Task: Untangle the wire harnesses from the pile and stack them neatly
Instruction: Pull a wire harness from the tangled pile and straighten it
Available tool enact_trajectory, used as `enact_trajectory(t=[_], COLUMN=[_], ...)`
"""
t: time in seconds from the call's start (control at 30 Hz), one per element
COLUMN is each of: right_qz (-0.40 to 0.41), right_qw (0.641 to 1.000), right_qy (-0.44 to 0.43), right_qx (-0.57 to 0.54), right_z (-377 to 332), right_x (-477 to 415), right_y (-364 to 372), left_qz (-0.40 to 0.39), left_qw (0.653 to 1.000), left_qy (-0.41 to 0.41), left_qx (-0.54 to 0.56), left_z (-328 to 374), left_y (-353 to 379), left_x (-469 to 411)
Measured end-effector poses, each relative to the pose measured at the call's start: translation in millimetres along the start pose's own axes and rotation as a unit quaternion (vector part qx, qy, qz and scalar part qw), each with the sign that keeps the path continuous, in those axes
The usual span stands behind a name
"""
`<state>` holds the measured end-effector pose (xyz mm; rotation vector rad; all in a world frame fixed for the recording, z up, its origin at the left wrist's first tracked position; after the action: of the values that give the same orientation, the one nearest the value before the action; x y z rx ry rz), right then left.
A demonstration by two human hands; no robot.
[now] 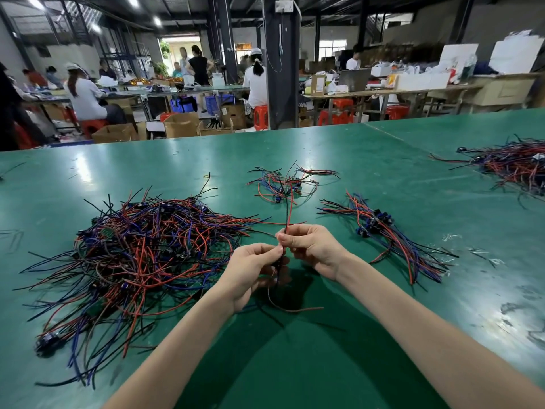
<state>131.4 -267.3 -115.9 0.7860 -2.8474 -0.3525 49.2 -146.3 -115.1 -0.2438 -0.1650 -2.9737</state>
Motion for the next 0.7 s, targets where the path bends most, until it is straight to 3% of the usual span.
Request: enact_trajectory(t=[0.7], right_qz=[0.016], right_qw=[1.000], right_qy=[0.009], right_qx=[0.018], right_z=[3.2], right_x=[-1.4], right_y=[0.3], left_qz=[0.035], left_qw=[0.999], left_qy=[-0.019], left_qx=[0.003], left_z=[1.1], left_y=[-1.5], left_x=[0.4])
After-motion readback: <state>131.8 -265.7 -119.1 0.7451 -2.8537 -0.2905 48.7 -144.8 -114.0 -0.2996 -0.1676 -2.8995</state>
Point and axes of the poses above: each hand's wrist, its own x-axis away from the middle knuckle, its own y-axis out of the palm, z = x × y, the point moved 1 cm from there along -x, towards the middle knuckle, and after that the axes turned 2 degrees about -x, right-handed, at the moved point
